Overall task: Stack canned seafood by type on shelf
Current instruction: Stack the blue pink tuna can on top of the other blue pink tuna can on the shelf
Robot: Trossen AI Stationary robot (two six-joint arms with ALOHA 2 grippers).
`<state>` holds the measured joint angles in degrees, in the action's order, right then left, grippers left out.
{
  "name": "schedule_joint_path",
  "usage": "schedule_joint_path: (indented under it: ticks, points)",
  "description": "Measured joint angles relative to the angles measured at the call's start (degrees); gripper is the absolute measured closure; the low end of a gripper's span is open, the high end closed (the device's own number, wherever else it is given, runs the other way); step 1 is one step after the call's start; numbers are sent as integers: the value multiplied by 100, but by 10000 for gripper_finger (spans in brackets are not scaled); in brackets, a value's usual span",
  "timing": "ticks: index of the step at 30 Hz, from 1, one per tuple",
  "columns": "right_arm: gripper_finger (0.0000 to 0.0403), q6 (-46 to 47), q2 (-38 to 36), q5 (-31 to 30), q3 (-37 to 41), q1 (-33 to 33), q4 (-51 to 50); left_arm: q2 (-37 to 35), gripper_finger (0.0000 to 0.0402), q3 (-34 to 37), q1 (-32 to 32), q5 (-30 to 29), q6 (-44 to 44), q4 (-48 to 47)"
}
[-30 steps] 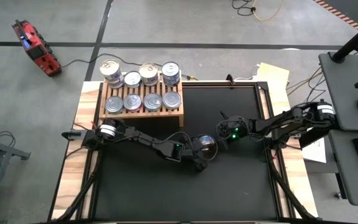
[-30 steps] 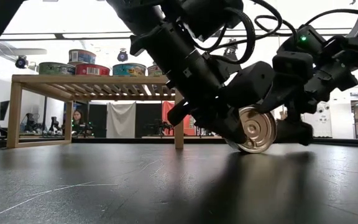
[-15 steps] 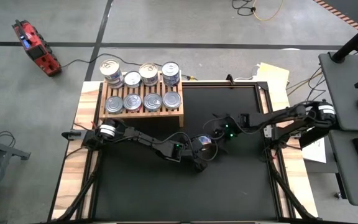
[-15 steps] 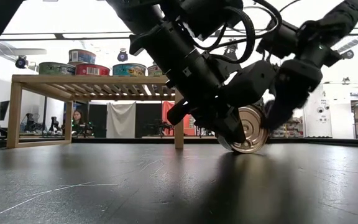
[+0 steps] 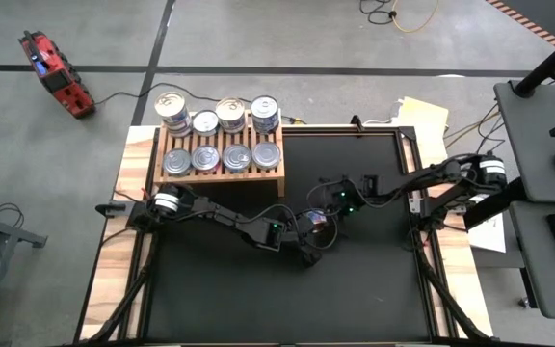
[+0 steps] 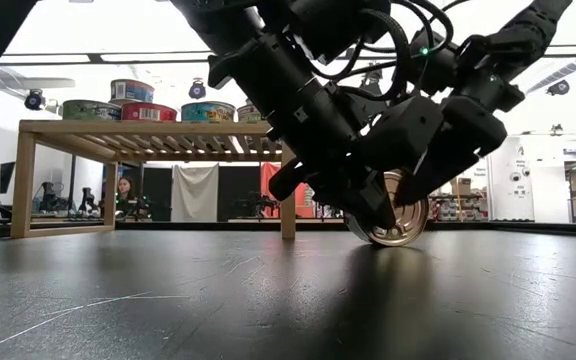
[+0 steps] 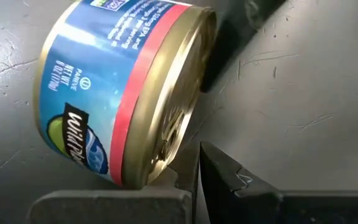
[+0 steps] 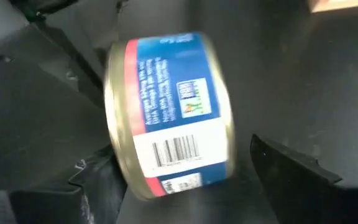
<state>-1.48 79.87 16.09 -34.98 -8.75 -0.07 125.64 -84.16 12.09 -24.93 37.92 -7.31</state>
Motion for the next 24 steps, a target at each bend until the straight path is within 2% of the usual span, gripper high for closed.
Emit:
schedule_joint_path:
  ticks: [5, 11, 18, 24]
  points:
    - [136, -14, 86, 257, 0, 2, 82, 0, 401, 0, 25, 39, 17, -2]
    - [216, -9, 86, 252, 0, 0, 205, -1, 401, 0, 27, 77, 17, -23]
    - [216, 213, -128, 379, 7, -15, -54, -247, 401, -256, 31, 544, -170, -794]
    - [216, 727, -900, 333, 7, -238, -617, -856, 401, -343, 40, 579, -885, -1490]
